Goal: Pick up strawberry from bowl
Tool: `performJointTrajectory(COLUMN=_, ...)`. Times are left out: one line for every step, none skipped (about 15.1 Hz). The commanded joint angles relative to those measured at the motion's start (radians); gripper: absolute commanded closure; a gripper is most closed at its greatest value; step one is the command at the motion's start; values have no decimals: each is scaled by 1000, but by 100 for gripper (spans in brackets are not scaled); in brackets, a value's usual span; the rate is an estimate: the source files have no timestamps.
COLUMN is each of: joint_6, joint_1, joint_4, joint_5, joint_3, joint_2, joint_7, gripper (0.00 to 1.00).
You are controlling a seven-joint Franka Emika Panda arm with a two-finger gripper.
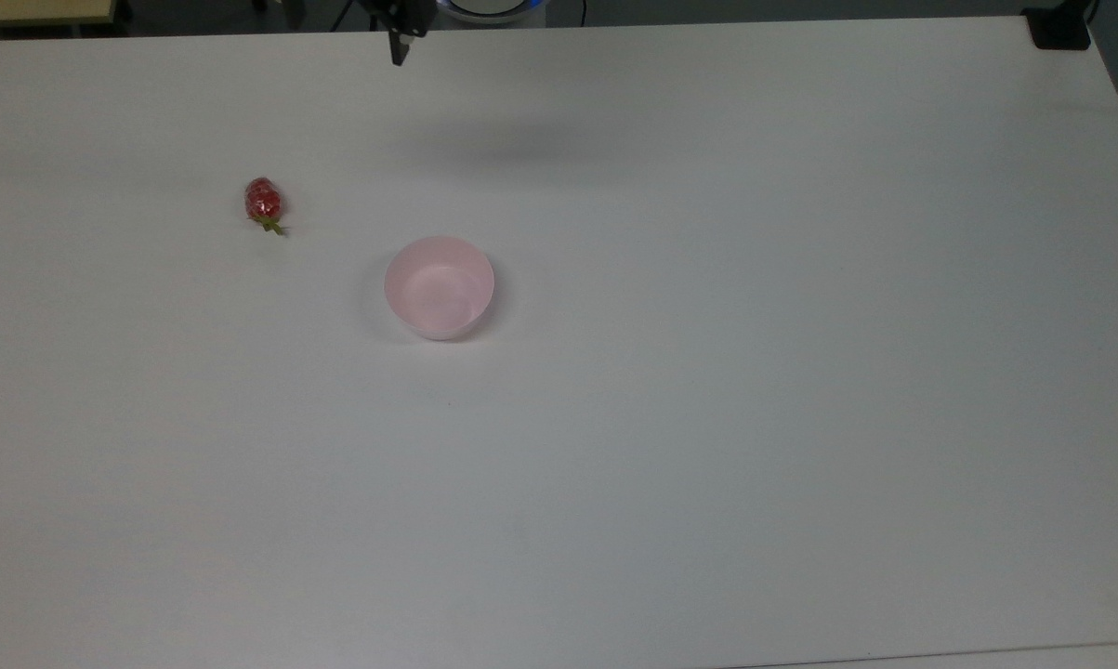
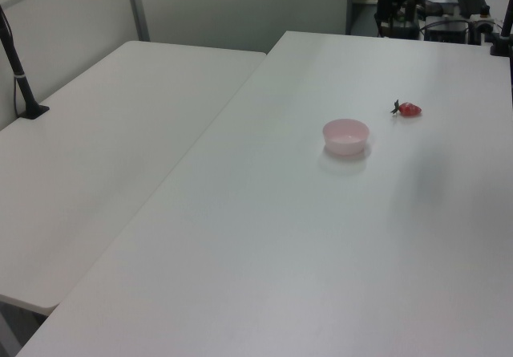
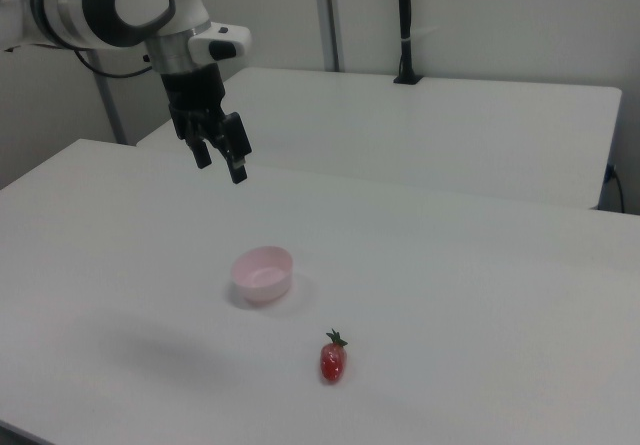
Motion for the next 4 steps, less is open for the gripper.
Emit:
performJointTrajectory(joint_6=100, joint_1=41, joint_4=13, joint_5=-16, joint_3=-31, joint_2=40, joint_7=-88, gripper=0)
performJointTrajectory(joint_6=117, joint_1=41, joint_4=15, joint_5=-21, joint_3=-29, joint_2=48, joint_7=-90, gripper=0)
performJointTrajectory(joint_6=131, joint_1=41, joint_4=15, joint_5=-18, joint_3=-29, joint_2=50, joint_7=-90, gripper=0)
performJointTrajectory(joint_6=131, joint_1=41, joint_4=13, joint_5=-13, joint_3=-29, joint_2=50, joint_7=-90, gripper=0)
